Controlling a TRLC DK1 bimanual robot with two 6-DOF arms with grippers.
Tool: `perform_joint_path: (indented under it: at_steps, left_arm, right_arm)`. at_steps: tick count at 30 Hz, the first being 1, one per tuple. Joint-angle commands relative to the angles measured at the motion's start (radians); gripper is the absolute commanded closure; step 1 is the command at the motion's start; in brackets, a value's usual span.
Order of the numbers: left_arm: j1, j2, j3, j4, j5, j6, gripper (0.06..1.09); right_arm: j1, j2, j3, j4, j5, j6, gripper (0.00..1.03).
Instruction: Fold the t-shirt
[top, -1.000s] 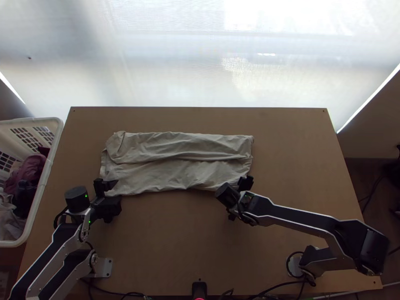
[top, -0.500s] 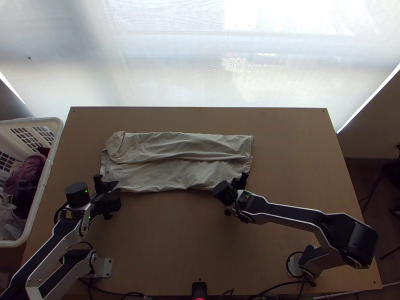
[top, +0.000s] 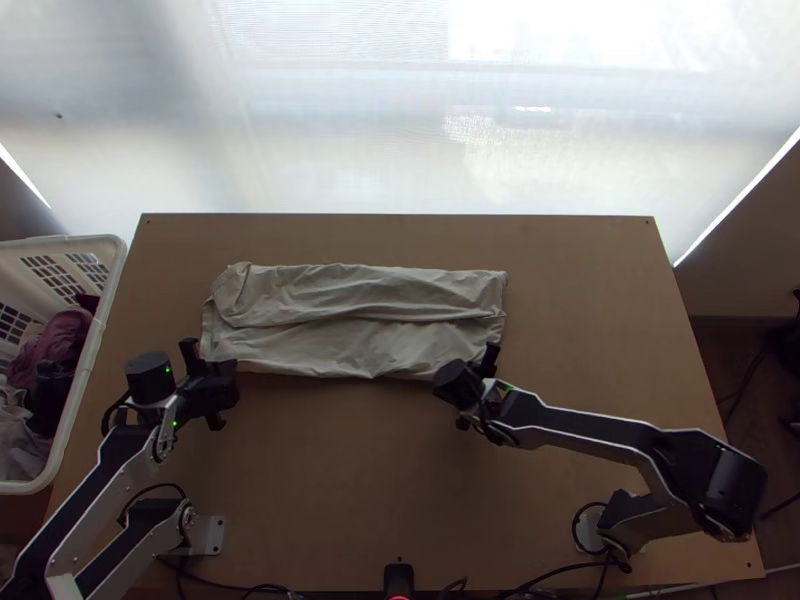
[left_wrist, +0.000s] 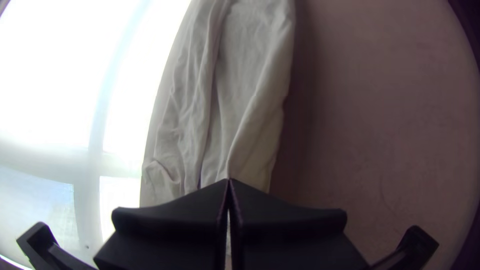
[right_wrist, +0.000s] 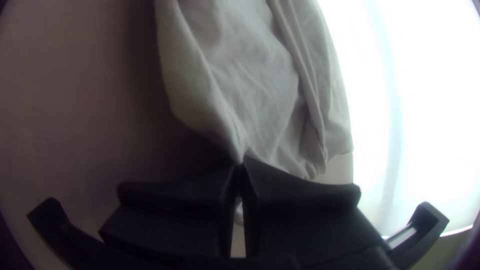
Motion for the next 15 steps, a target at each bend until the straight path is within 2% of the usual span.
perform_joint_path:
  at_steps: [1,15]
  left_arm:
    - [0.000,-0.099,0.046,-0.154,0.001,-0.051,1.05]
    - [-0.012,-0.381,0.086,-0.499,0.018,-0.066,1.05]
  right_arm:
    - [0.002,-0.126,-0.039,-0.093,-0.014,0.031,1.00]
    - [0.042,-0.295,-0.091,-0.246,-0.045,0.068,1.00]
